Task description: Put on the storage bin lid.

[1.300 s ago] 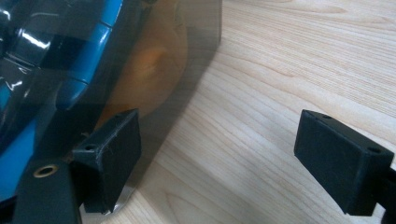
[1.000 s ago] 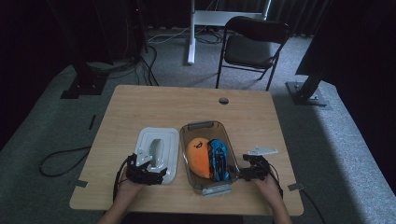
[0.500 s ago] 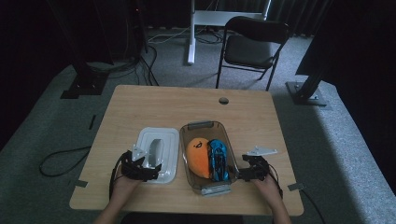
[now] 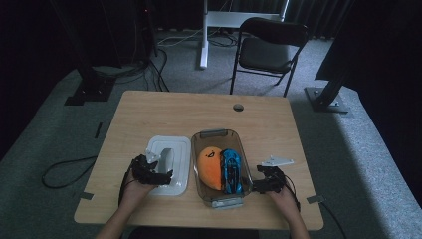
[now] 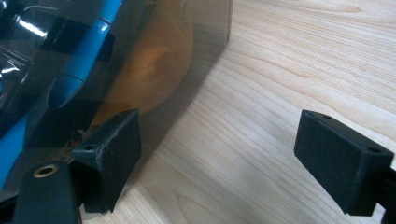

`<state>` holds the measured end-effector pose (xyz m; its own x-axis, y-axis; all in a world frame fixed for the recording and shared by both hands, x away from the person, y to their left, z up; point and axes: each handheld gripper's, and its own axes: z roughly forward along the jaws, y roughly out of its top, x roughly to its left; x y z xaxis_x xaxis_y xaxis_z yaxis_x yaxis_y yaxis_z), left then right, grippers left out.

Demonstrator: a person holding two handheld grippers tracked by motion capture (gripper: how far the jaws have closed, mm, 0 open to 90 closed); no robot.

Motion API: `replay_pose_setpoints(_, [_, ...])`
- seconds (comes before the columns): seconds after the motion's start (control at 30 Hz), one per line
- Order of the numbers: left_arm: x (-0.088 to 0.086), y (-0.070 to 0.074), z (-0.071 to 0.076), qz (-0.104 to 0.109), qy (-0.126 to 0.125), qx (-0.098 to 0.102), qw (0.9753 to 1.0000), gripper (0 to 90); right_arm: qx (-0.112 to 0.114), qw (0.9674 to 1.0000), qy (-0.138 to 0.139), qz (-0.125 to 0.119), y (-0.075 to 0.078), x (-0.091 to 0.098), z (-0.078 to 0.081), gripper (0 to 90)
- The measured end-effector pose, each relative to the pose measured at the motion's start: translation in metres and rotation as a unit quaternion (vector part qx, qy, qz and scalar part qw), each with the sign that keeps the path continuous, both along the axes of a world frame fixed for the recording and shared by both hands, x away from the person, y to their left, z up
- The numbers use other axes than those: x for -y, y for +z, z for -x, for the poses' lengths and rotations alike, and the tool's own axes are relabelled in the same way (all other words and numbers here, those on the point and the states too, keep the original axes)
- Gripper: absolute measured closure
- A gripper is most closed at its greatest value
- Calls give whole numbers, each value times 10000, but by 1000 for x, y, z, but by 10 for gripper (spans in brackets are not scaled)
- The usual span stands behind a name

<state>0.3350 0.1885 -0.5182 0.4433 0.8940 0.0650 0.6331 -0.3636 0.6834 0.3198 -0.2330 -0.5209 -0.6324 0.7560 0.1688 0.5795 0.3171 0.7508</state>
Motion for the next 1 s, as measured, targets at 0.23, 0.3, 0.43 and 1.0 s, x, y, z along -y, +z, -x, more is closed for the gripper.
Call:
replay_pose_setpoints(0.23, [4, -2, -13, 13, -7, -49, 10000, 75, -1, 10000, 19, 20, 0, -1, 0, 143])
replay_pose_setpoints(0.3, [4, -3, -17, 36, 64, -69, 9999, 162, 6, 10000, 22, 32, 0, -2, 0, 143])
replay_pose_setpoints(0.43, [2, -6, -24, 93, 102, -180, 9997, 248, 21, 10000, 23, 72, 1, -3, 1, 143])
replay_pose_setpoints(1.0, [-7, -2, -21, 212, 417, 98, 9989, 659, 60, 9999, 92, 87, 2, -7, 1, 143])
